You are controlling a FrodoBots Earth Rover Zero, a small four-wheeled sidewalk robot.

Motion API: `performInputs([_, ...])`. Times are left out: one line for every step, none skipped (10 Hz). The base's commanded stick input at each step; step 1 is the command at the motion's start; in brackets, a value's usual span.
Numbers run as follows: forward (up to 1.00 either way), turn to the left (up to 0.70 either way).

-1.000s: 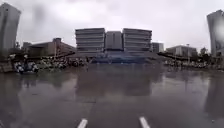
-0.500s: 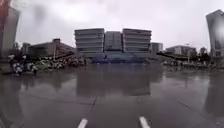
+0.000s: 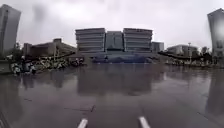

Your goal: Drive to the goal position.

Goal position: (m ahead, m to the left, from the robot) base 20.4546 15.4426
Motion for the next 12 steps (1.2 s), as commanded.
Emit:
performInputs([1.00, 0.00])
performInputs([1.00, 0.00])
performInputs([0.99, 0.00])
performInputs([0.96, 0.00])
performInputs([0.96, 0.00])
performInputs([0.97, 0.00])
performInputs([0.97, 0.00])
performInputs([0.96, 0.00])
performInputs([0.96, 0.00])
performInputs([0.97, 0.00])
performInputs([0.96, 0.00])
performInputs([0.96, 0.00])
